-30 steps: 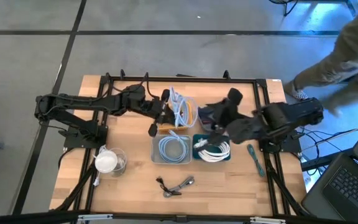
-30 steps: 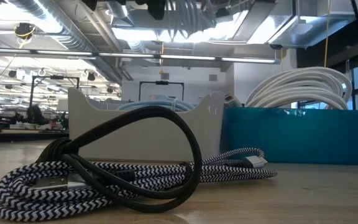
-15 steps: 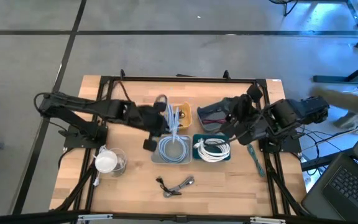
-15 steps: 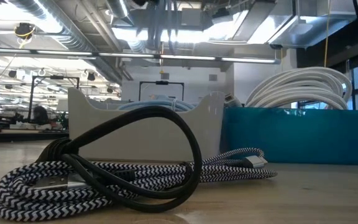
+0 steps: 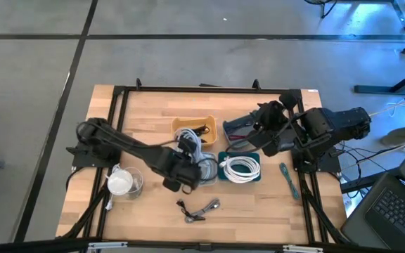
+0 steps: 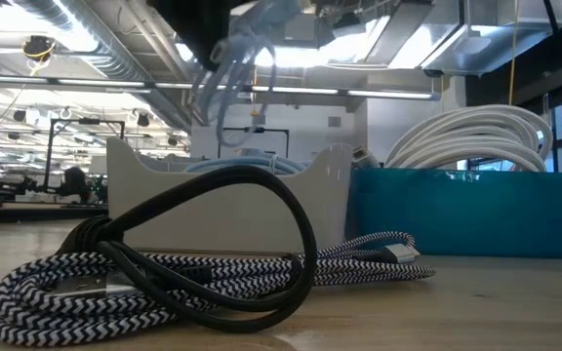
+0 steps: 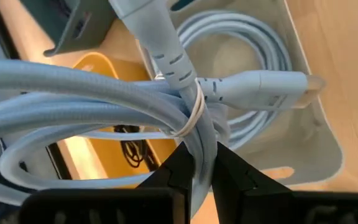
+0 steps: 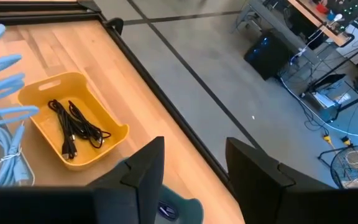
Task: Pick & Place USB Port
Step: Put the light blue USB cable into the gray bin
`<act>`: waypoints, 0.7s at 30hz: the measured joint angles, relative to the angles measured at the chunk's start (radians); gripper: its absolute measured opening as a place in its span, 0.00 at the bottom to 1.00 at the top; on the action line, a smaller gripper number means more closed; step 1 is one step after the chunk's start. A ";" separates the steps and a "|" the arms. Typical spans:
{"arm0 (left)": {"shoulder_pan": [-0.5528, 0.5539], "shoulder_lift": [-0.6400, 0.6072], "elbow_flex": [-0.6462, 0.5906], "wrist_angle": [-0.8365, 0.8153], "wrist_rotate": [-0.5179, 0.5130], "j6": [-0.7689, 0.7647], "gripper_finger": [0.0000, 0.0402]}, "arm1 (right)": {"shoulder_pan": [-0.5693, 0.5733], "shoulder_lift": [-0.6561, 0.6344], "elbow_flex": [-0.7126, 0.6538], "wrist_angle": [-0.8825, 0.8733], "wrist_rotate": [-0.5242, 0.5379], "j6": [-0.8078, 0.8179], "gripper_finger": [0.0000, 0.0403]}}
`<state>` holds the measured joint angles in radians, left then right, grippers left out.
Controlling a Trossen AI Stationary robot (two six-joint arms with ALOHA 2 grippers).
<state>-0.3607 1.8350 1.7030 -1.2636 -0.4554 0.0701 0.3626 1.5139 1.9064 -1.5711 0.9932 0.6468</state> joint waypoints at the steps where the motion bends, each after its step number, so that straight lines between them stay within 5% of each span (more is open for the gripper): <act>1: -0.003 0.017 0.010 -0.006 -0.001 -0.001 0.07 | 0.000 0.000 0.000 0.000 0.000 0.000 0.43; 21: -0.038 0.218 0.032 -0.019 0.006 -0.052 0.07 | 0.000 0.000 0.000 0.000 -0.109 0.058 0.43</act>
<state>-0.3990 2.0532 1.7348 -1.2824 -0.4492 0.0182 0.3630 1.5139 1.9064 -1.5711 0.8843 0.7045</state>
